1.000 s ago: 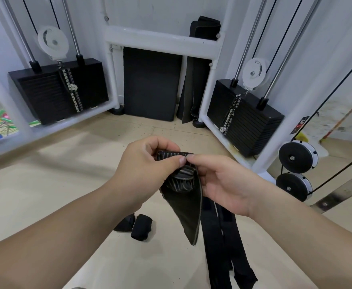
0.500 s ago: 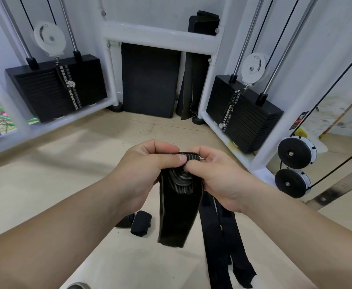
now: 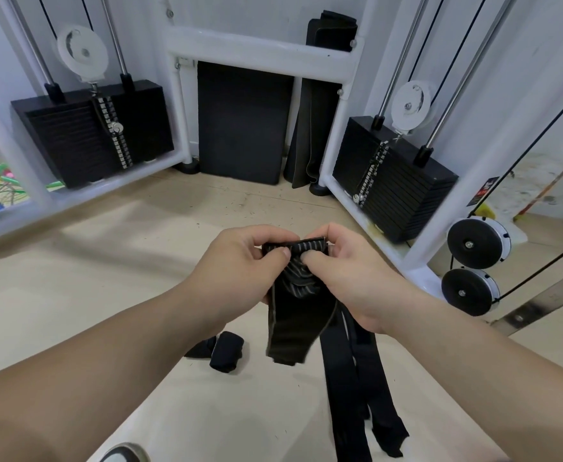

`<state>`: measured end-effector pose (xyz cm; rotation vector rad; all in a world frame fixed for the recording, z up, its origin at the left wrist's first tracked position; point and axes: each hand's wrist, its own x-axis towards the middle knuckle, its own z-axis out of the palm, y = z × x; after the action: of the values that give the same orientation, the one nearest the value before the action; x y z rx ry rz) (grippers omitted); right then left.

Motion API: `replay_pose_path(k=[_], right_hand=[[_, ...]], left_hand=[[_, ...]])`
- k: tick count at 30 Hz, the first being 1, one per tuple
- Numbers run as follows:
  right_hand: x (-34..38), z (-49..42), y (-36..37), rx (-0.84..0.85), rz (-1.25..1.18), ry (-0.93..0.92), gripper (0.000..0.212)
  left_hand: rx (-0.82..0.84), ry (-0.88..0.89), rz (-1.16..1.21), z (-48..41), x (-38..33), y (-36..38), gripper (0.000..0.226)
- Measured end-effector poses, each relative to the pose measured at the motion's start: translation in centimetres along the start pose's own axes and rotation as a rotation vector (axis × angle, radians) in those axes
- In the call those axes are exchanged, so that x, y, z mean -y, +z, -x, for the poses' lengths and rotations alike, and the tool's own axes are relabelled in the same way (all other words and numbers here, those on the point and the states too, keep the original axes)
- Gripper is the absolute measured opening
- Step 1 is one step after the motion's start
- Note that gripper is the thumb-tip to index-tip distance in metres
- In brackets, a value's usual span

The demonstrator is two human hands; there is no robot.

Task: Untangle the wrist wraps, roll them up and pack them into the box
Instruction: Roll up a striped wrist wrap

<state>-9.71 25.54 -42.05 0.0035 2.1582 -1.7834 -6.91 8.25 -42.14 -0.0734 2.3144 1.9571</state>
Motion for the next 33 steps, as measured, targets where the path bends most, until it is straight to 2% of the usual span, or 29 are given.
replay_pose_path(k=[6,17,21,24,25,27,29,33], right_hand=[[0.6,0.0,-0.1,0.034,-0.13,-0.013,0.013],[0.5,0.1,-1.0,0.002,0.009,-0.121,0.019],[0.1,0.1,-0.9,-0.02,0.071,-0.202,0.02],[0.1,0.0,-0.9,-0.055,0.15,-0.274,0.023],[0.1,0.0,-0.9,-0.064,0.175,-0.296,0.023],[0.1,0.0,-0.9,-0.067,0.226,-0.342,0.02],[0.0,0.0,-0.9,-0.063,0.287,-0.378,0.022],[-0.1,-0.1,-0.7,-0.063,0.353,-0.413,0.03]], left_hand=[[-0.111,0.093,-0.021,-0.3,0.2,0.2,0.028],[-0.154,0.149,-0.058,-0.1,0.1,0.7,0.028],[-0.07,0.085,-0.008,0.0,0.2,0.6,0.025],[-0.03,-0.082,0.084,-0.2,-0.3,0.2,0.021],[0.002,-0.162,0.163,-0.2,-0.5,0.2,0.024],[0.084,-0.287,0.274,-0.3,-0.6,0.1,0.047],[0.139,-0.332,0.276,-0.3,-0.4,0.1,0.057],[0.167,-0.315,0.293,-0.3,-0.1,-0.3,0.037]])
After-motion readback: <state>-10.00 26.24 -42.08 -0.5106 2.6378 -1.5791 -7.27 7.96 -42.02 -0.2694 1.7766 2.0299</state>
